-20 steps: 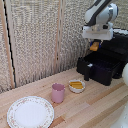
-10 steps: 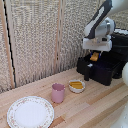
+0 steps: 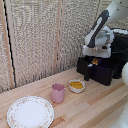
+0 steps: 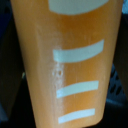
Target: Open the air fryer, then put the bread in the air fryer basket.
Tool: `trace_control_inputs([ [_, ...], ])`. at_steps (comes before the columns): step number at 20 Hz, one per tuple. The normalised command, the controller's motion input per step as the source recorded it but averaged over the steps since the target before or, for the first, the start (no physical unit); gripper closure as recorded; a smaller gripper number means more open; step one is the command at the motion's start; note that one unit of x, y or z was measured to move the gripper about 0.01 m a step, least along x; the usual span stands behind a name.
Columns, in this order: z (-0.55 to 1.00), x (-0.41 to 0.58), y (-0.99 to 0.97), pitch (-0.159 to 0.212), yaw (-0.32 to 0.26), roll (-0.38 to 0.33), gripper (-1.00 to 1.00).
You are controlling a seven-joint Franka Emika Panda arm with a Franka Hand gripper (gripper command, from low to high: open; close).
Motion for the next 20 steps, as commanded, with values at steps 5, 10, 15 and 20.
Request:
trace_control_inputs([
  [5, 0.02, -0.038, 0.0, 0.0, -0.033, -0.049, -1.0],
  [10, 0.49, -0.005, -0.01, 0.045, -0.104, -0.04, -1.0],
  [15, 0.99, 0.0, 0.05, 0.063, -0.072, -0.036, -1.0],
  [20, 0.78, 0.0, 0.1, 0.011, -0.239, -0.073, -1.0],
])
